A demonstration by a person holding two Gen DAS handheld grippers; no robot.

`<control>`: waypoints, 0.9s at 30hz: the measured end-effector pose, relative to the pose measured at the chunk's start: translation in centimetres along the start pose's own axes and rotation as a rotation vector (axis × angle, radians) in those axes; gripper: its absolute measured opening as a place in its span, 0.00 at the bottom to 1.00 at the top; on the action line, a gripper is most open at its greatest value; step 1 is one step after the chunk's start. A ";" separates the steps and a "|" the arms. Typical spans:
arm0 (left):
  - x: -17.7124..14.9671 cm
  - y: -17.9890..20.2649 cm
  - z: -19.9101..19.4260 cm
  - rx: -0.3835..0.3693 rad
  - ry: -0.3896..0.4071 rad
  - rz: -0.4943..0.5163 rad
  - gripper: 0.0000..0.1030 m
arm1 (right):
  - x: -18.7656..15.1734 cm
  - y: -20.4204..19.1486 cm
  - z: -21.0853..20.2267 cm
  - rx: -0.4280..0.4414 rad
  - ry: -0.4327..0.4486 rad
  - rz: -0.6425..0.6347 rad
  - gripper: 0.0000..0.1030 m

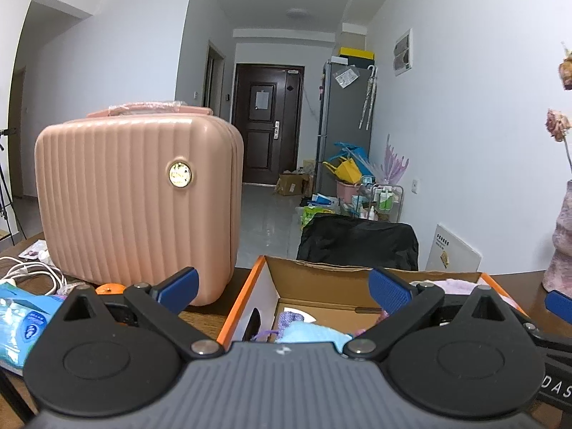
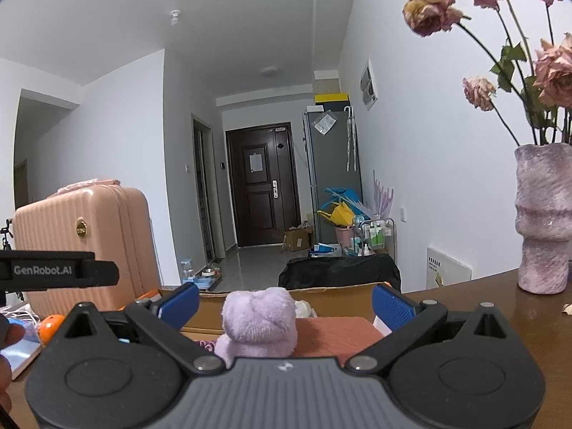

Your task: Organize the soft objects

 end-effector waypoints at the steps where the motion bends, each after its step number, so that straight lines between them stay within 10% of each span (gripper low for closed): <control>1: 0.0 0.0 -0.5 -0.003 0.004 0.002 1.00 | 0.1 0.1 -0.4 0.002 0.002 0.001 1.00; 27: -4.4 -2.3 -15.5 -0.044 -0.027 0.034 1.00 | -1.4 2.5 -17.4 0.005 -0.016 -0.042 1.00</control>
Point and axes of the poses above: each gripper's, at about its wrist camera, not at the fingertips, and z roughly the way its jaws point, y to its right, x to its top, the point moved 1 cm from there along z, roughly the way its jaws point
